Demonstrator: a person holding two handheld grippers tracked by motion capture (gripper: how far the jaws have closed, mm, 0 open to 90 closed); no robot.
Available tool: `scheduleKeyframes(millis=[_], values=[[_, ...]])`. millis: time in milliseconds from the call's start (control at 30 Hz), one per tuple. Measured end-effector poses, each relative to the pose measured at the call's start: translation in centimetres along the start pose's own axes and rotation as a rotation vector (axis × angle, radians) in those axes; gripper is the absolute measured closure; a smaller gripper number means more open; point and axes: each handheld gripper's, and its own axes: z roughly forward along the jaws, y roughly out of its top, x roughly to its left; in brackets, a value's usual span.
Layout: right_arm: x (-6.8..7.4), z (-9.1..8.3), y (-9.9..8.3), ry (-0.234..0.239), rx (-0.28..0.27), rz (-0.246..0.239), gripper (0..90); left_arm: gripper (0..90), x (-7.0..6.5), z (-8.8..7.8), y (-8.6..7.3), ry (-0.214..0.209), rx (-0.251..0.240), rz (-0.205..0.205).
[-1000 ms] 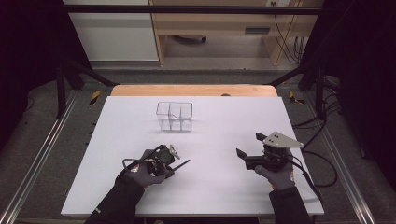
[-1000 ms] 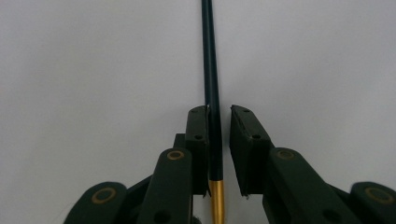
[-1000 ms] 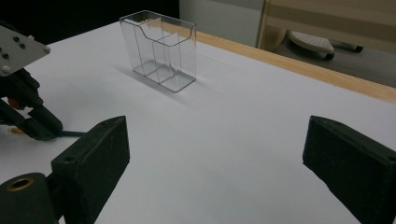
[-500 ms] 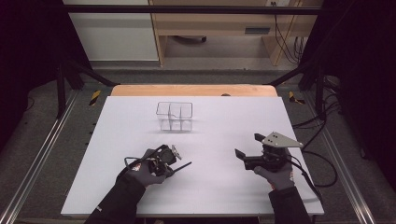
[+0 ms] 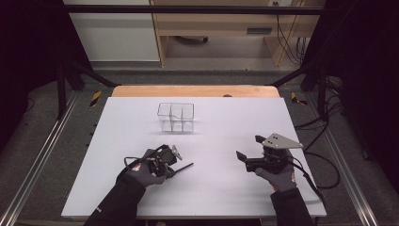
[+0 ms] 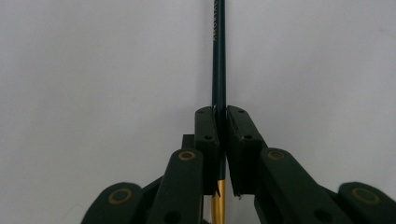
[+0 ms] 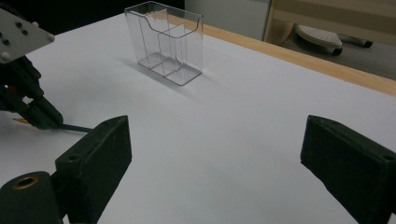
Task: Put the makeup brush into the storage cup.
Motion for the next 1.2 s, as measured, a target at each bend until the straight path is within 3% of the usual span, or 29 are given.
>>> scheduleKeyframes(millis=[200, 567, 767, 1200], values=[[0.2, -0.1, 0.3, 0.003, 0.009, -0.025, 9.9, 82.6, -0.3, -1.3, 0.1, -0.016, -0.044, 0.021], [1.6, 0.8, 0.9, 0.028, 0.070, -0.118, 10.2, 82.6, -1.2, -3.5, 0.8, -0.054, -0.096, 0.065], [2.6, 1.2, 1.7, 0.023, 0.126, -0.193, 11.6, 82.6, -1.4, -4.9, 1.4, -0.062, -0.139, 0.091], [4.5, 1.5, 3.8, 0.071, 0.171, -0.311, 13.9, 82.6, -2.1, -6.6, 2.5, -0.086, -0.186, 0.167]])
